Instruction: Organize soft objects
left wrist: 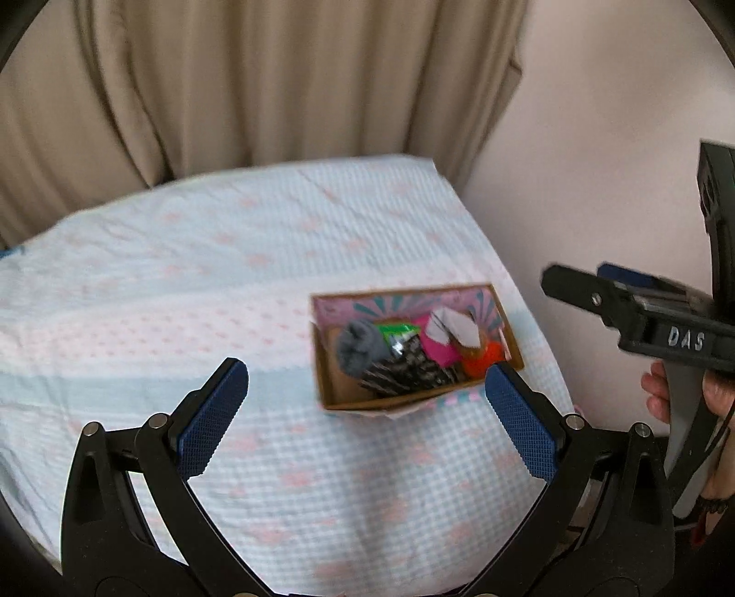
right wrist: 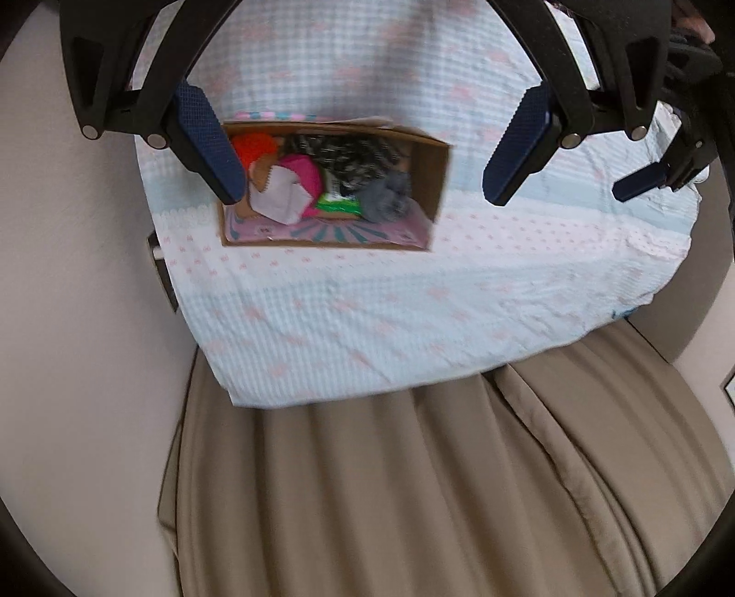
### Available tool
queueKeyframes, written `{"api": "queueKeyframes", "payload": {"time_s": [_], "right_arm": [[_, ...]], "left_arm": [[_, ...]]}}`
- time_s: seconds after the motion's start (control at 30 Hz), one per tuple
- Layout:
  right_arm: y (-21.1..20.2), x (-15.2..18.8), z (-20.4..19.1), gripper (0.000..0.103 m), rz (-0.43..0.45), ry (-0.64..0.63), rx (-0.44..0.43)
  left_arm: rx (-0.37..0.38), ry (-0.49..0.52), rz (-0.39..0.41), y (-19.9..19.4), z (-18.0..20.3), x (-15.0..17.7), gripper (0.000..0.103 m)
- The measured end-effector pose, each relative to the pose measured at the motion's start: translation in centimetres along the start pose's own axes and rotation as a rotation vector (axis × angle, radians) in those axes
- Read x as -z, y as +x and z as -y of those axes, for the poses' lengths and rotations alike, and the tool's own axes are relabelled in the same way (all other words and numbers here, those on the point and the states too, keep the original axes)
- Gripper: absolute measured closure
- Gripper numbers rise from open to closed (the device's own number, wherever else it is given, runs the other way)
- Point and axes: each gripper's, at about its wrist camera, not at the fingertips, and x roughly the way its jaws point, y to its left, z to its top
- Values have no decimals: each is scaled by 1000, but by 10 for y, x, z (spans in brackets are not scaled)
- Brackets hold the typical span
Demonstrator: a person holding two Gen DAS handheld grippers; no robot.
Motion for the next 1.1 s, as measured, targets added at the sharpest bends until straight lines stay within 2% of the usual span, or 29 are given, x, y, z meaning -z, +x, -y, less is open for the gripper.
{"api": "queueKeyframes", "payload": {"time_s": [0.2, 0.43, 0.67, 0.77, 1.1], "right_arm": [[-60, 9, -61, 0, 120, -34, 12], [-97, 29, -110, 0, 234, -61, 44], [-115, 52, -137, 0, 324, -83, 76], [-120, 58, -141, 0, 354, -89, 94], [-135, 61, -148, 0, 414, -71, 106]], "left_arm": [[-51, -23, 144, -82, -45, 2, 0], [-114, -34, 268, -141, -82, 17, 0], [-147, -59, 355, -172, -100, 37, 0], [-177, -41, 397, -180, -99, 43, 0], [-199, -25, 454, -196, -99, 48, 0]]}}
